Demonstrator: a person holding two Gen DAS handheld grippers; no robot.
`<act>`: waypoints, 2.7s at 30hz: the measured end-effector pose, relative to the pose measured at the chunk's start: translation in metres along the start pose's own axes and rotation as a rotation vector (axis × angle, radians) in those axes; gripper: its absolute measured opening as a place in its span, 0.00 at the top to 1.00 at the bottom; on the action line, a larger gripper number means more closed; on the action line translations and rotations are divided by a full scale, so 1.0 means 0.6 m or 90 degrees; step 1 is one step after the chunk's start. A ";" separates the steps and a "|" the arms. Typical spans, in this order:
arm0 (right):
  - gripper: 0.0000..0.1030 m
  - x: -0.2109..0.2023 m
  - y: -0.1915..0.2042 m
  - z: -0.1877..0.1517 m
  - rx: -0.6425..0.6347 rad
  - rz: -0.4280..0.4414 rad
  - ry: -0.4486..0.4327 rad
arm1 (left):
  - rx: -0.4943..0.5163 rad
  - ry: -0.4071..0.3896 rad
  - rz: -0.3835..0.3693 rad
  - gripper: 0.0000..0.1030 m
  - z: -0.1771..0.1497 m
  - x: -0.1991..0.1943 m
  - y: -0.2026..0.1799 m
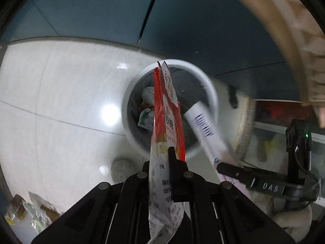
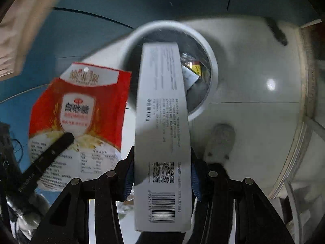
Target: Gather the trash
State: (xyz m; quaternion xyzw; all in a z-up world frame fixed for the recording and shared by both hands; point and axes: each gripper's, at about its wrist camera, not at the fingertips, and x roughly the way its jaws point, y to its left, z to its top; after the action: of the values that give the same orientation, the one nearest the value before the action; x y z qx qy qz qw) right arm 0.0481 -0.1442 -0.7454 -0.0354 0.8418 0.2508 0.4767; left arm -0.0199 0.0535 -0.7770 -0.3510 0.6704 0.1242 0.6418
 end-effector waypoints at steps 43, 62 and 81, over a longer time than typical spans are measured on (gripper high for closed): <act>0.00 -0.650 0.168 -0.381 -0.174 -0.123 -0.328 | 0.065 -0.226 0.092 0.00 -0.283 -0.610 -0.221; 0.00 -0.938 0.290 -0.674 -0.215 -0.025 -0.431 | 0.131 -0.344 0.014 0.00 -0.445 -0.913 -0.294; 0.00 -0.974 0.314 -0.705 -0.245 -0.034 -0.457 | 0.131 -0.372 0.006 0.00 -0.476 -0.946 -0.290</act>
State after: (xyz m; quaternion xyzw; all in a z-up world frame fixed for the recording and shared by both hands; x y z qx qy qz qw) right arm -0.0226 -0.2779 -0.0157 -0.0560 0.5586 0.3874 0.7312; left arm -0.1709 -0.0719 -0.1483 -0.2308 0.4680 0.1544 0.8390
